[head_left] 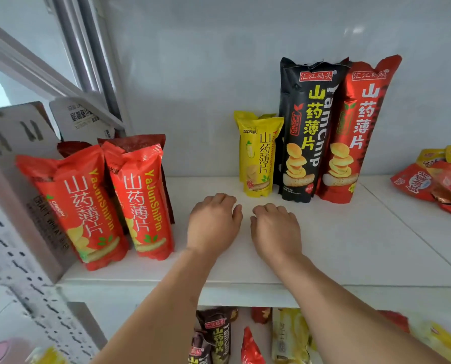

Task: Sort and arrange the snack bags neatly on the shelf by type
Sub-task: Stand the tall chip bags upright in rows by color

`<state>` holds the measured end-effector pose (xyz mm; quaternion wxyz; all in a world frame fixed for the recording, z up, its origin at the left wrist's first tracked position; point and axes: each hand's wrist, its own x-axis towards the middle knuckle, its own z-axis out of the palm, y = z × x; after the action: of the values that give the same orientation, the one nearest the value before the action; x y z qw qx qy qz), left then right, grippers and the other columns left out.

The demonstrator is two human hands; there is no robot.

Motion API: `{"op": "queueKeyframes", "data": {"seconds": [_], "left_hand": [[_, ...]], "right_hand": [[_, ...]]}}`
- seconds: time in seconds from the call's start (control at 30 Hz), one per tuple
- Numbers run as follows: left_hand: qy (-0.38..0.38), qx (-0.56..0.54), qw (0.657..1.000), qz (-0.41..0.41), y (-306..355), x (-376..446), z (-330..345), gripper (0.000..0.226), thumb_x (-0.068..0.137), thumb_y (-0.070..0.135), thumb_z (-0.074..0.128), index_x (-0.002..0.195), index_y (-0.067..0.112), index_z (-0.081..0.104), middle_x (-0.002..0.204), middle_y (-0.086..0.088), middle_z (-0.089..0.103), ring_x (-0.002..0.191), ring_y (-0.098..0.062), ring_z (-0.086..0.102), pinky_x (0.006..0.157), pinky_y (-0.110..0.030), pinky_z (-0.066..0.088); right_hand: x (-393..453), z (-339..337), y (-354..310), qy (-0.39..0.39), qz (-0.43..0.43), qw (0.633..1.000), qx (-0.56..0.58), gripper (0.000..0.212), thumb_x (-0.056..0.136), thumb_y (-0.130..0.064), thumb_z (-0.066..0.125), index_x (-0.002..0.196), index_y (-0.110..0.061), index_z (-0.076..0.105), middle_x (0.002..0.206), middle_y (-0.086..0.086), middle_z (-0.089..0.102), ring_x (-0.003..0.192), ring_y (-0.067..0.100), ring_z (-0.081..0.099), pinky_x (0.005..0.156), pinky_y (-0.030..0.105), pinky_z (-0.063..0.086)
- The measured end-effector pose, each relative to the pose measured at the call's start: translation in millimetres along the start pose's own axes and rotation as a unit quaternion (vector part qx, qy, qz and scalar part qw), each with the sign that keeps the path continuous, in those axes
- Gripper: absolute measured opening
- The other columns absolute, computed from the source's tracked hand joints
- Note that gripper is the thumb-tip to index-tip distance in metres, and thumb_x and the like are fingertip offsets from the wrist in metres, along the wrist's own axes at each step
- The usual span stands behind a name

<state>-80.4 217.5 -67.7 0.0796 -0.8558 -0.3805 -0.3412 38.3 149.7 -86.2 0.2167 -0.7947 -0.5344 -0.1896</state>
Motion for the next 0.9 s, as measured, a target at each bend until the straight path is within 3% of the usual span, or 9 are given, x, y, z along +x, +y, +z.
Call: {"op": "queueKeyframes", "data": {"seconds": [0.17,0.43,0.6,0.67,0.73,0.8,0.9], "left_hand": [[0.032,0.042,0.998,0.027,-9.5,-33.8,-24.9,0.036,0.09,0.034,0.046,0.086,0.013,0.075,0.083,-0.001,0.073,0.07,-0.027,0.069,0.057,-0.035,0.055],[0.118,0.025,0.992,0.023,-36.1,-73.1,-65.7,0.028,0.093,0.029,0.051,0.088,0.014,0.075,0.088,0.001,0.073,0.072,-0.023,0.068,0.053,-0.032,0.052],[0.176,0.019,0.984,0.013,-64.5,-84.5,-88.8,0.02,0.093,0.024,0.059,0.09,0.011,0.074,0.092,0.0,0.073,0.075,-0.023,0.067,0.056,-0.034,0.054],[0.198,0.019,0.98,0.003,-75.4,-89.8,-94.9,0.023,0.094,0.026,0.057,0.094,0.01,0.075,0.099,-0.002,0.072,0.084,-0.026,0.067,0.067,-0.038,0.056],[0.218,0.008,0.975,-0.036,-88.1,-95.7,-97.8,0.031,0.095,0.03,0.054,0.107,0.008,0.072,0.118,-0.007,0.068,0.108,-0.031,0.062,0.09,-0.044,0.051],[0.237,-0.022,0.965,-0.11,-100.0,-100.3,-98.7,0.041,0.094,0.034,0.057,0.126,0.01,0.063,0.139,-0.011,0.054,0.132,-0.033,0.045,0.111,-0.045,0.035],[0.226,-0.142,0.936,-0.231,-110.4,-101.5,-103.9,0.062,0.096,0.04,0.06,0.147,0.012,0.039,0.159,-0.011,0.028,0.149,-0.028,0.02,0.121,-0.048,0.021]], "right_hand": [[-18.7,-17.4,-18.3,0.031,-0.038,0.999,0.021,0.008,0.077,-0.01,0.075,0.084,-0.011,0.072,0.077,0.008,0.067,0.071,0.034,0.062,0.061,0.035,0.043],[-35.3,-39.0,-61.8,-0.007,-0.059,0.988,0.142,0.031,0.101,-0.022,0.048,0.127,-0.015,0.062,0.118,0.007,0.067,0.107,0.032,0.058,0.084,0.039,0.042],[-42.6,-42.1,-98.0,-0.026,-0.063,0.969,0.239,0.036,0.103,-0.031,0.045,0.136,-0.018,0.054,0.129,0.003,0.062,0.118,0.025,0.053,0.094,0.036,0.045],[-46.6,-41.8,-114.6,-0.038,-0.054,0.959,0.277,0.042,0.103,-0.036,0.045,0.141,-0.02,0.048,0.135,0.0,0.058,0.124,0.02,0.05,0.098,0.033,0.044],[-50.9,-42.0,-133.0,-0.055,-0.036,0.948,0.312,0.053,0.1,-0.044,0.047,0.148,-0.022,0.039,0.143,-0.001,0.051,0.13,0.017,0.047,0.102,0.033,0.043],[-53.5,-41.5,-149.2,-0.06,-0.01,0.933,0.355,0.067,0.096,-0.051,0.053,0.152,-0.023,0.03,0.149,-0.002,0.043,0.134,0.015,0.044,0.103,0.033,0.043],[-52.4,-37.4,-168.1,-0.081,0.051,0.907,0.411,0.087,0.086,-0.06,0.063,0.153,-0.026,0.022,0.153,-0.005,0.036,0.134,0.013,0.044,0.101,0.032,0.043]]}}
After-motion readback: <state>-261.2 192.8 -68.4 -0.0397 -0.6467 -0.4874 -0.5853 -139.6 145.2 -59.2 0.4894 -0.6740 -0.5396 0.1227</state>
